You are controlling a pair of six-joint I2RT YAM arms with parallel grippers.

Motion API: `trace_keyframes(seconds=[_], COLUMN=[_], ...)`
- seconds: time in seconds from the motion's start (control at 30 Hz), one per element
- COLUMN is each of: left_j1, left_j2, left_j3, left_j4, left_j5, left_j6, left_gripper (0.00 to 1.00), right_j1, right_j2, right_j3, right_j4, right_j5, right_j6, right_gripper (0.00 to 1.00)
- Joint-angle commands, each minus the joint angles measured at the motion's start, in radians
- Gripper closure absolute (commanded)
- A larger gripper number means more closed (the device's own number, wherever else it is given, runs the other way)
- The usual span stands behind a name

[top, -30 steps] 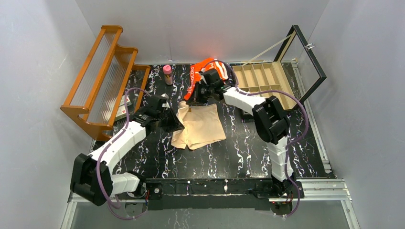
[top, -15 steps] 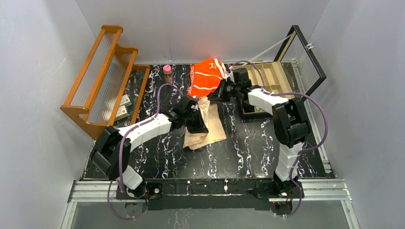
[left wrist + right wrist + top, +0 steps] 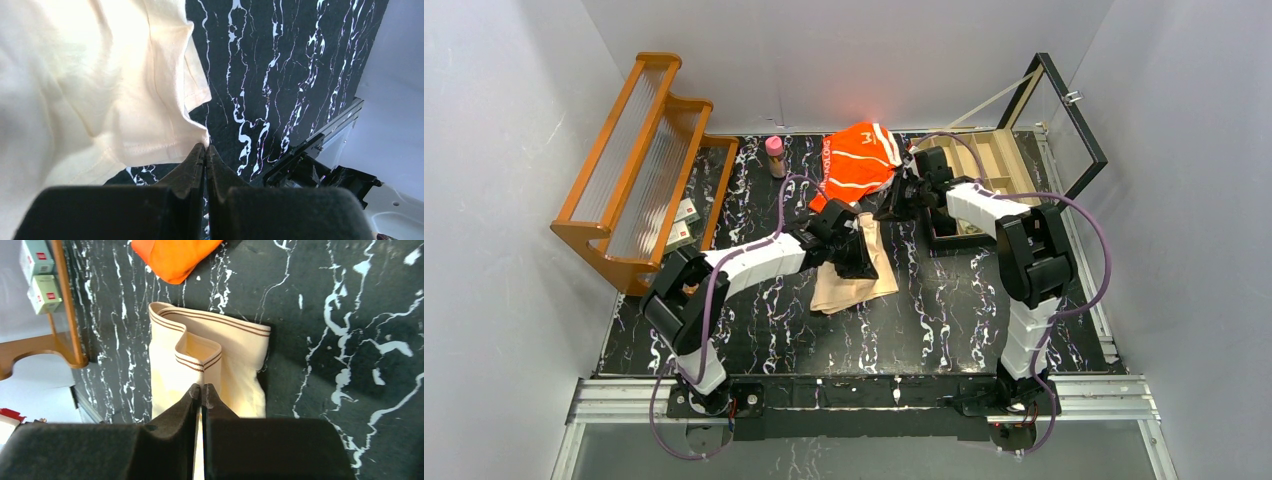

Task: Roll the underwear
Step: Fold the underwear at the center of the board.

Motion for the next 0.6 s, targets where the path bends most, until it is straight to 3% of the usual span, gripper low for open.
trace_keyframes(seconds=[0.0,0.1,0.17,0.23,0.37,0.57], left_j1=[-0.013,-0.016,-0.018,-0.016,-0.012,0.015], left_j2=[0.032,0.070,0.082,0.061,-0.041,-0.240], left_j3=[0.044,0.060,0.071,0.069,0.045,-0.047], left_j4=[0.047,0.079,0.079,0.063,0.003,-0.221], left_j5=[0.049,0.105,0.132,0.113,0.052,-0.196], left_j6=[-0.006,-0.006,0.005,0.024,0.060,0.101], left_gripper=[1.00,1.00,0.84,0.74,0.51,0.34], right_j1=[-0.007,-0.009,-0.008,-0.009,-0.009,-0.007], right_j2=[0.041,0.037,0.025,0.017,-0.009,-0.097], right_j3=[0.111,0.131,0.152,0.184,0.217,0.101], right_j4=[-0.137,-0.163,-0.176,-0.212,-0.292,-0.296], right_j5=[0.072,0.101,0.118,0.137,0.152,0.111], right_j6=[-0.083,-0.116,-0.152,-0.184,-0.213,-0.191], right_gripper=[0.85,0.74,0.59,0.53,0.48,0.45])
